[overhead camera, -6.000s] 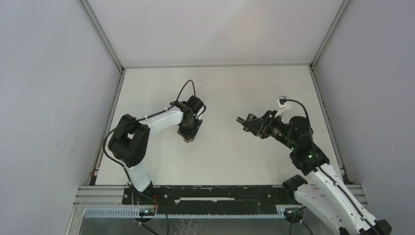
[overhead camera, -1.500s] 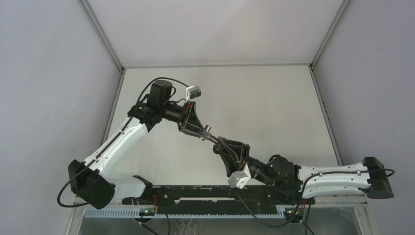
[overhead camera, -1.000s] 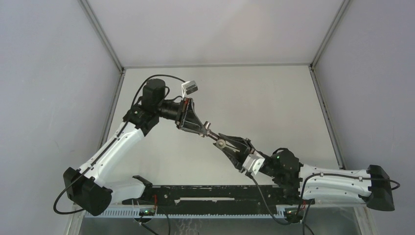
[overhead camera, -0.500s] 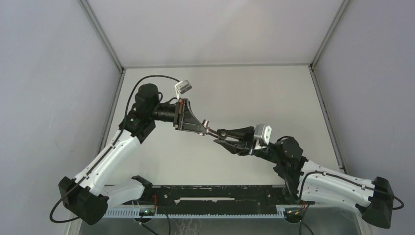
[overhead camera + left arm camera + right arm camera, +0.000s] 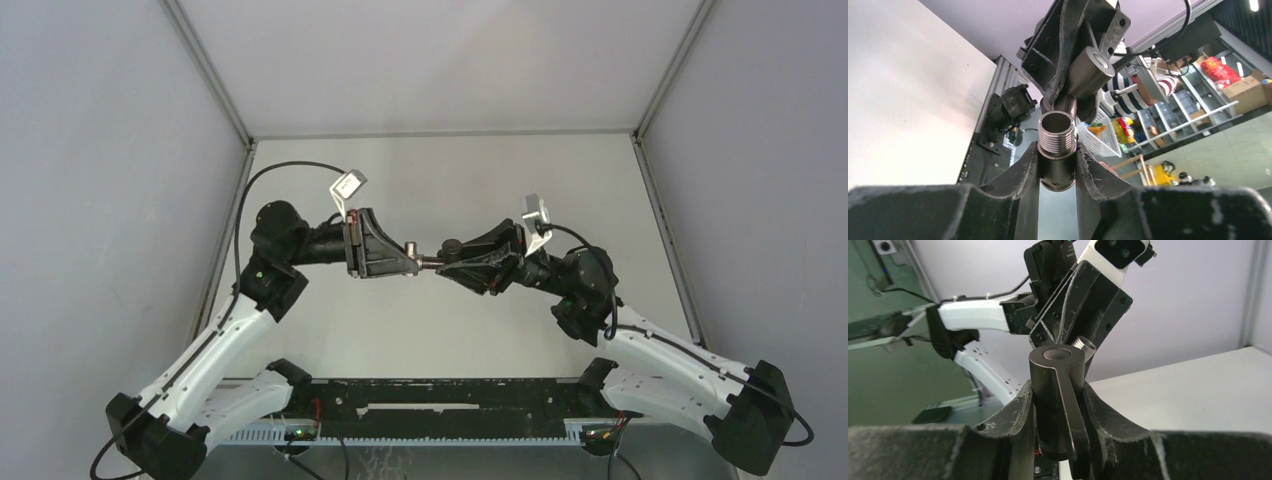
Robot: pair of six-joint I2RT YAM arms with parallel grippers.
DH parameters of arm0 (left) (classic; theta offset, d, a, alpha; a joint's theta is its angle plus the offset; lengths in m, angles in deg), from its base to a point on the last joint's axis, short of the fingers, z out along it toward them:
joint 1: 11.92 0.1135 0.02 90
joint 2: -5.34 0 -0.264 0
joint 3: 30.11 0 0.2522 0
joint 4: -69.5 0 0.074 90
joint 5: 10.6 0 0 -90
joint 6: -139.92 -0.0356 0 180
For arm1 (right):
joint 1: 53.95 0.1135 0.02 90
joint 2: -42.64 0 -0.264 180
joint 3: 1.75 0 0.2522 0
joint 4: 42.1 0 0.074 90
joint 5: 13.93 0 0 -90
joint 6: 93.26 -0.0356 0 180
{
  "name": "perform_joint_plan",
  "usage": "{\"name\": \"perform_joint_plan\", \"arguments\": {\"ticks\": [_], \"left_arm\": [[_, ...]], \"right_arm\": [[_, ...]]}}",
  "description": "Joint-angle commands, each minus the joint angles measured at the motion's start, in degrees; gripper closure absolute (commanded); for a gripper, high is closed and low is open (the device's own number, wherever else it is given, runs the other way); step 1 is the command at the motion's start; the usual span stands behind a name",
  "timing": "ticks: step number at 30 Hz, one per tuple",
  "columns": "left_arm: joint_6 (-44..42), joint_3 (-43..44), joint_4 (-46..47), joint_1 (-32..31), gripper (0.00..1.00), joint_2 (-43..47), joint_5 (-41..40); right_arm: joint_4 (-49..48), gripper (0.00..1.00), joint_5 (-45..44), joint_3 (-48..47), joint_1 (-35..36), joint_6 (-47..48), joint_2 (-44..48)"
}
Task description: Install the water faucets
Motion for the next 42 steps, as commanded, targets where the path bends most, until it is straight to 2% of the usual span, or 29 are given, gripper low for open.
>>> {"name": "perform_joint_plan", "arguments": {"ticks": [1,7,11,13,16,19,24,28,32,36,42], "left_arm": [[-7.07,-2.47,6.02,-4.38,1.0,3.08,-6.95],[-16.87,-6.55,6.21,-6.69,1.0,9.61,-17.65],[-22.71,-9.0,6.31,-9.11,1.0,12.73,-22.95],[-23.66,-9.44,6.3,-9.28,1.0,13.16,-24.18],[-24.51,-9.06,5.25,-9.34,1.0,13.03,-26.9],[-25.38,-8.4,3.97,-9.34,1.0,12.63,-29.33],[-26.38,-7.59,2.26,-9.37,1.0,12.29,-35.23],[-28.63,-6.07,-2.79,-9.54,1.0,12.0,-41.62],[-31.37,-5.54,-6.16,-11.61,1.0,12.13,-48.81],[-38.5,-2.18,-12.63,-17.94,1.0,10.25,-61.96],[-50.32,0.1,-15.79,-26.96,1.0,6.16,-72.53]], "right_arm": [[1.52,1.0,11.94,-4.67,-0.8,-13.08,-6.26],[13.47,1.0,21.84,-14.59,-2.92,-22.2,-13.12],[14.44,1.0,25.23,-17.56,-3.59,-27.57,-16.5],[20.22,1.0,26.47,-20.37,-4.21,-26.33,-18.03],[35.15,1.0,26.25,-25.71,-5.38,-20.49,-19.05],[38.51,1.0,25.99,-27.0,-6.01,-19.09,-19.05],[44.45,1.0,19.33,-27.03,-6.13,-19.38,-19.02],[51.2,1.0,8.21,-27.2,-5.79,-19.2,-18.04],[53.86,1.0,0.26,-27.07,-5.83,-22.11,-18.23],[53.94,1.0,-3.39,-27.21,-5.91,-25.08,-19.16],[53.74,1.0,-2.45,-28.0,-6.39,-28.68,-22.2]]}}
